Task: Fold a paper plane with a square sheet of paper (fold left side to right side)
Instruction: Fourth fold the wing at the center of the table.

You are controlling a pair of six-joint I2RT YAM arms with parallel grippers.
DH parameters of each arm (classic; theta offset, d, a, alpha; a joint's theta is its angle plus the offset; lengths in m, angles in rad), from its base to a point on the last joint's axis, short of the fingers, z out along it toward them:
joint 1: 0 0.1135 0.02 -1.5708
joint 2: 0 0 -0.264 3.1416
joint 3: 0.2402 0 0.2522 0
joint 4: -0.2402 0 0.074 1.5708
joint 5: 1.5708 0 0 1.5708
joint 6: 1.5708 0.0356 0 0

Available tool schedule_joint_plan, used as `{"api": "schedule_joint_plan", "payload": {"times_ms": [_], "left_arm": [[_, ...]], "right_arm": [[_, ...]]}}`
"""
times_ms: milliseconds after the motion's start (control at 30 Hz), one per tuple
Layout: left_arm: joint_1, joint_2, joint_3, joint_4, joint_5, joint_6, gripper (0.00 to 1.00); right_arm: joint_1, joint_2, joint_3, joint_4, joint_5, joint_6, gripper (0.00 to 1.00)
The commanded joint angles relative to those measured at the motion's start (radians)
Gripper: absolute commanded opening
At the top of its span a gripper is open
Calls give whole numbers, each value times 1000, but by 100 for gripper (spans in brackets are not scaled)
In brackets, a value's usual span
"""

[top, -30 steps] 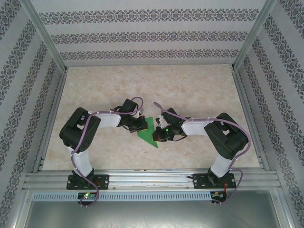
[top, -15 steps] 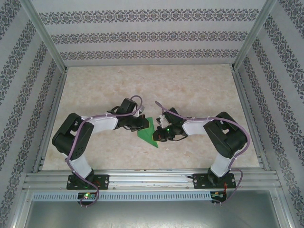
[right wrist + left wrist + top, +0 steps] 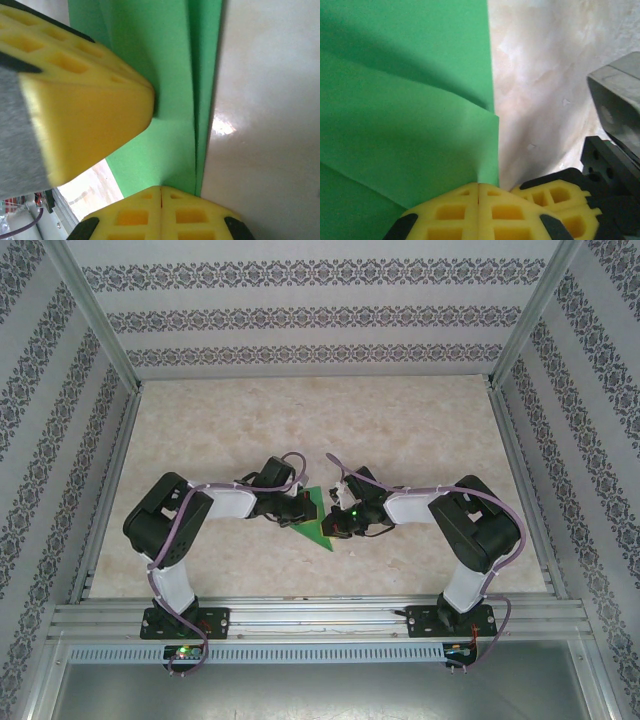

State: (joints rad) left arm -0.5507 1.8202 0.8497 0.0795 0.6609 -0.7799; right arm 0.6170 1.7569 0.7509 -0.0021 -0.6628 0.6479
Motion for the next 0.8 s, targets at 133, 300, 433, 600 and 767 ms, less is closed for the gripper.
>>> {"api": "schedule_joint_plan", "payload": {"times_ms": [133, 300, 433, 600, 767], "left_arm": [[-1, 45, -18, 5, -87, -4, 3], [18, 49, -15, -14, -100, 8, 3], [50, 57, -11, -10, -89, 23, 3], [104, 61, 15, -44, -90, 70, 2], [170, 81, 43, -57, -77, 110, 2]], "right_arm": [[-3, 76, -38, -179, 162, -46, 0], [-3, 75, -33, -212, 181, -59, 0], [-1, 75, -30, -220, 181, -60, 0], [2, 73, -24, -234, 183, -65, 0], [3, 72, -24, -233, 180, -63, 0]]}}
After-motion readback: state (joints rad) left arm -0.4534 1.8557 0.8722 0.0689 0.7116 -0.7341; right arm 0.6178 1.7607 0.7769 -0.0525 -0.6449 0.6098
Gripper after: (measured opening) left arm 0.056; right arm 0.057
